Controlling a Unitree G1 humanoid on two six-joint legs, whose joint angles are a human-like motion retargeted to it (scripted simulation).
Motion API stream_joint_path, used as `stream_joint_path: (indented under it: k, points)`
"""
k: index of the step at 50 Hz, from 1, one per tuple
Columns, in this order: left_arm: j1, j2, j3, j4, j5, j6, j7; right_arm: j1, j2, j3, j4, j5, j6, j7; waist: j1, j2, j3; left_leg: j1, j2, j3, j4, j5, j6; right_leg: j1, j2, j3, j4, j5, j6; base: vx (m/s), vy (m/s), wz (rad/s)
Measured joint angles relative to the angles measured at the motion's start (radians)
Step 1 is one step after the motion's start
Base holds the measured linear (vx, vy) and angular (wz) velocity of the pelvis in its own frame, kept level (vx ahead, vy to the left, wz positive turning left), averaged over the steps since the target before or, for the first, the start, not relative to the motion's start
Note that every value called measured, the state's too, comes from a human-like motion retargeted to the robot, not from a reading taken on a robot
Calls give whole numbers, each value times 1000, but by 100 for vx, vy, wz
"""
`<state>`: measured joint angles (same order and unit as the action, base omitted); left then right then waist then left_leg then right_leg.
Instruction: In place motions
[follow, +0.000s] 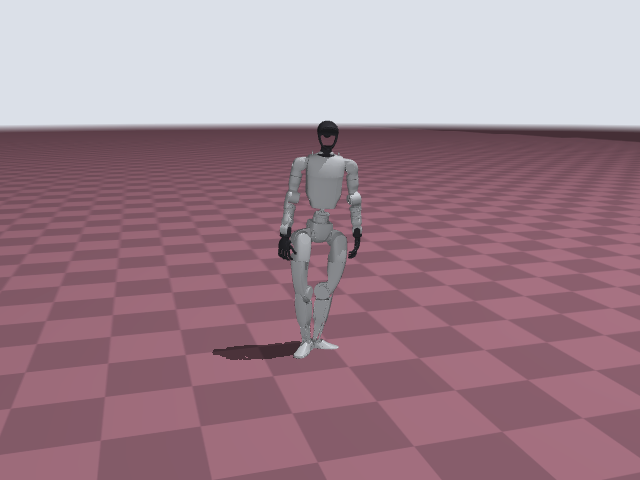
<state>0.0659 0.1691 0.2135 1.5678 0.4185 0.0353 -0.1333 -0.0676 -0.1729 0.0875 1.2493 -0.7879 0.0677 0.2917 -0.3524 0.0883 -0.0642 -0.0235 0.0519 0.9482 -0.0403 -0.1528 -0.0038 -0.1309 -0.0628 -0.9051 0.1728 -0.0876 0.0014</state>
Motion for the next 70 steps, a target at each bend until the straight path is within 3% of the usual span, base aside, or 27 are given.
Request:
stream_joint_path:
  k: [4,8,10,13,14,17,20,25,26,27,28,29,30,32,33,36,40,45,50,53,55,57,60,62,66,67,70]
  points:
    - [27,14,8,-10,13,9,6,-12,12,-60,60,158,33,-31,-23,-1,-5,38,37,110,59,-5,-43,-63,34,201,-7,2,-24,-39,32,-227]
    - [57,23,18,-35,-5,-7,17,6,9,-100,95,235,49,-12,-51,-32,-39,56,80,144,203,50,-31,-95,27,345,-21,1,-41,-29,22,-166]
    - [57,20,32,-49,-24,-9,27,17,10,-118,96,239,68,-3,-58,-80,-69,19,133,129,390,90,50,-122,-34,423,-5,0,-30,-29,17,-139]
    - [39,6,58,-74,-86,-9,33,29,10,-141,89,240,66,-14,-61,-95,-75,-184,249,-169,769,84,242,-144,-46,487,2,6,-36,-30,9,-127]
    - [30,-2,62,-82,-109,-10,27,33,7,-143,89,243,62,-17,-58,-93,-71,-227,240,-269,814,91,247,-148,-39,502,3,11,-43,-28,7,-122]
    - [3,-33,59,-105,-156,-7,7,39,1,-147,90,241,64,-23,13,-113,-48,-304,91,-536,819,94,157,-154,-25,597,14,32,-62,-26,11,-215]
    - [-26,-57,23,-129,-183,-19,-2,35,-2,-144,79,226,60,-14,81,-140,-8,-287,-44,-597,701,32,124,-141,-11,702,16,50,-79,-26,10,-212]
    - [-60,-76,-47,-153,-150,-26,-49,30,-7,-105,67,174,45,-1,107,-52,24,-234,-71,-579,336,2,89,-126,94,775,-9,76,-90,-7,4,-140]
    - [-63,-82,-59,-159,-144,-27,-53,30,-6,-95,64,161,45,-4,108,-42,29,-232,-80,-574,273,17,149,-118,106,793,-18,82,-90,3,-3,-102]
    - [-64,-86,-70,-164,-140,-28,-57,28,-4,-85,63,149,45,-6,97,-23,33,-230,-87,-599,232,22,168,-114,122,800,-28,87,-90,7,-4,-37]
    - [-65,-88,-78,-168,-139,-28,-60,24,-3,-70,67,140,45,-7,60,13,34,-225,-91,-684,230,5,106,-117,145,782,-38,92,-91,5,-4,-21]
    - [-66,-90,-74,-172,-135,-27,-68,13,1,-51,74,131,49,-9,41,32,29,-216,-49,-588,232,-1,77,-129,157,786,-44,99,-91,-1,-5,-42]
    - [-69,-91,-64,-176,-129,-27,-77,-1,6,-29,83,122,55,-10,29,42,22,-204,17,-399,234,-2,66,-145,163,800,-47,108,-90,-8,-7,-106]
    - [-79,-86,-42,-183,-111,-23,-92,-21,32,1,91,121,76,-27,21,34,46,-240,-25,-565,243,7,49,-137,173,835,-54,122,-91,-6,-8,-87]
    - [-79,-83,-43,-184,-108,-23,-95,-21,41,9,95,126,82,-35,1,30,47,-211,0,-447,235,2,43,-132,175,822,-59,125,-102,3,-7,-41]
    - [-73,-67,-38,-185,-91,-18,-107,-23,54,35,110,138,66,-29,54,18,40,-194,-27,-445,196,0,48,-124,205,854,-50,128,-116,12,-12,-99]
    - [-69,-53,-21,-178,-86,0,-91,-16,61,43,99,82,38,-35,129,3,32,-177,-8,-375,175,12,21,-108,210,905,-26,104,-72,15,-21,-56]
    - [-76,-41,-1,-187,-75,5,-100,-3,62,29,110,155,8,-92,160,-3,23,-212,7,-415,209,26,12,-83,197,932,1,56,-3,22,-32,85]
    - [-73,-26,-9,-192,-51,4,-105,8,49,15,169,224,26,-57,294,-29,2,-250,25,-483,248,54,2,28,183,1216,-25,3,105,40,-36,122]
    - [-82,-14,-8,-181,-43,10,-110,11,44,-9,183,248,32,-42,312,-31,4,-289,-2,-644,255,93,2,62,183,1293,-27,-30,151,45,-39,278]
    - [-89,-6,-9,-176,-39,14,-119,15,38,-19,182,253,34,-51,284,-37,14,-302,-51,-778,237,133,3,54,200,1265,0,-46,151,44,-34,422]
    - [-95,7,-11,-174,-38,17,-130,17,28,-26,183,237,34,-64,144,-36,37,-305,-158,-1038,196,213,1,-13,211,1069,91,-84,123,39,-31,626]
    - [-92,29,7,-180,-37,17,-134,17,-5,-11,186,177,33,-58,168,-73,56,-297,-248,-1205,156,291,-17,8,159,887,95,-135,58,37,-28,380]
    - [-97,43,23,-181,-37,19,-131,20,-31,-17,181,130,30,-51,244,-116,70,-299,-293,-1211,131,326,-34,32,115,775,80,-147,24,35,-18,196]
    - [-125,37,42,-152,-60,29,-80,48,-87,-72,175,95,28,-72,371,-121,117,-298,-333,-1222,87,325,-16,46,45,575,105,-182,56,35,-11,279]
    - [-132,31,47,-140,-76,28,-63,57,-102,-82,177,98,26,-77,382,-121,127,-302,-332,-1175,82,302,6,54,26,519,103,-189,64,32,-8,347]
    - [-130,17,63,-108,-133,21,-45,76,-136,-95,207,108,34,-91,389,-125,126,-308,-253,-812,85,198,39,80,-10,363,78,-205,85,44,-7,348]
